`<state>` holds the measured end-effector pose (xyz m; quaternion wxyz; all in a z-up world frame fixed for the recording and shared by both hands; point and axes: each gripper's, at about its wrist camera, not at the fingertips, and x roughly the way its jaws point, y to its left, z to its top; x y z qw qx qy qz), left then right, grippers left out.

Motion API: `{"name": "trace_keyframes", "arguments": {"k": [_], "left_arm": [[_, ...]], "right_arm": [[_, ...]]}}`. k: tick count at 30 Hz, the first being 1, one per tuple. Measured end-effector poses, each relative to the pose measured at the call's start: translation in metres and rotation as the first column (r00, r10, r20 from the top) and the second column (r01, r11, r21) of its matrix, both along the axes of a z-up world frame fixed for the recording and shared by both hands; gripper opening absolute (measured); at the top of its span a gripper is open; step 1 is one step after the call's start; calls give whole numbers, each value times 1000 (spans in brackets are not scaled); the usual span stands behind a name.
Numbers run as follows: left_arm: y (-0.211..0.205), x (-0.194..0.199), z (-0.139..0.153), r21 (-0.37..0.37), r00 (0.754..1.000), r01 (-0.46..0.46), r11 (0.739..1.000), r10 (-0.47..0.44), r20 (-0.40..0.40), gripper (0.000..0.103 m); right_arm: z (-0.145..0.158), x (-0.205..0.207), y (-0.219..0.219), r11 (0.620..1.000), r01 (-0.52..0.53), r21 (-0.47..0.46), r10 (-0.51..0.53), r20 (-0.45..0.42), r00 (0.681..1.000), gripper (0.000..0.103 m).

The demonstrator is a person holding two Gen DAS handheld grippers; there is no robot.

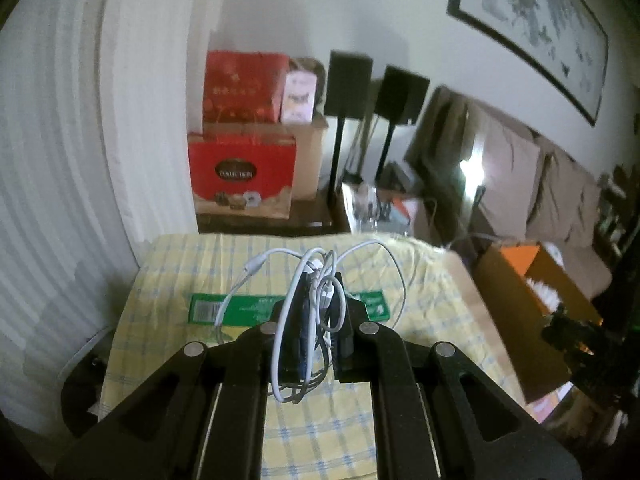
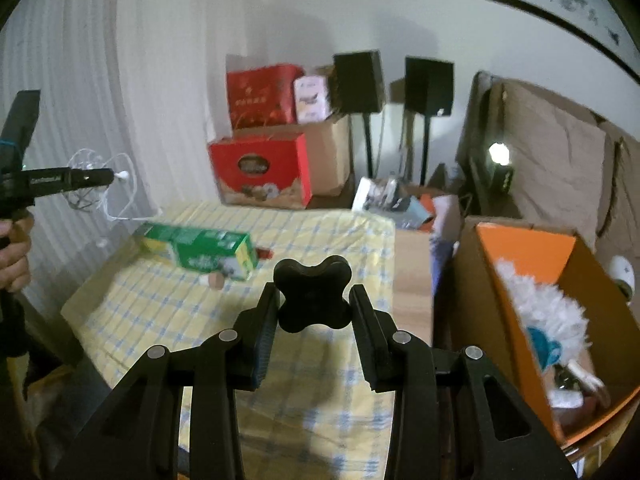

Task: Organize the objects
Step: 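Lift the coiled earphone cable off the table with the left tool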

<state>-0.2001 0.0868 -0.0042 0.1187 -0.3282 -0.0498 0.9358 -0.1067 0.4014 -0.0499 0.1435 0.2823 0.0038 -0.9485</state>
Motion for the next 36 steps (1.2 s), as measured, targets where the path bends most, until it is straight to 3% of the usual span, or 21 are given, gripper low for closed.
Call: {"name": "trace_keyframes", "arguments": {"k": [5, 22, 26, 30, 36], "left_arm": [[5, 1, 8, 0, 1000, -21, 1000, 21, -18, 8], [28, 27, 38, -41, 993, -60, 997, 55, -106, 8], [37, 29, 37, -37, 995, -43, 998, 40, -92, 8], [49, 30, 34, 45, 998, 52, 998, -50, -37, 8], [68, 36, 37, 17, 996, 81, 997, -81, -48, 8]], "right_arm": [[24, 6, 12, 1000, -15, -26, 14, -57, 998, 36], [60, 31, 39, 999, 8, -42, -12, -111, 994, 36], [64, 35, 41, 999, 6, -52, -12, -115, 993, 36], [65, 35, 41, 999, 9, -50, -14, -115, 993, 36], [69, 37, 42, 999, 25, -38, -30, -123, 992, 36]]}}
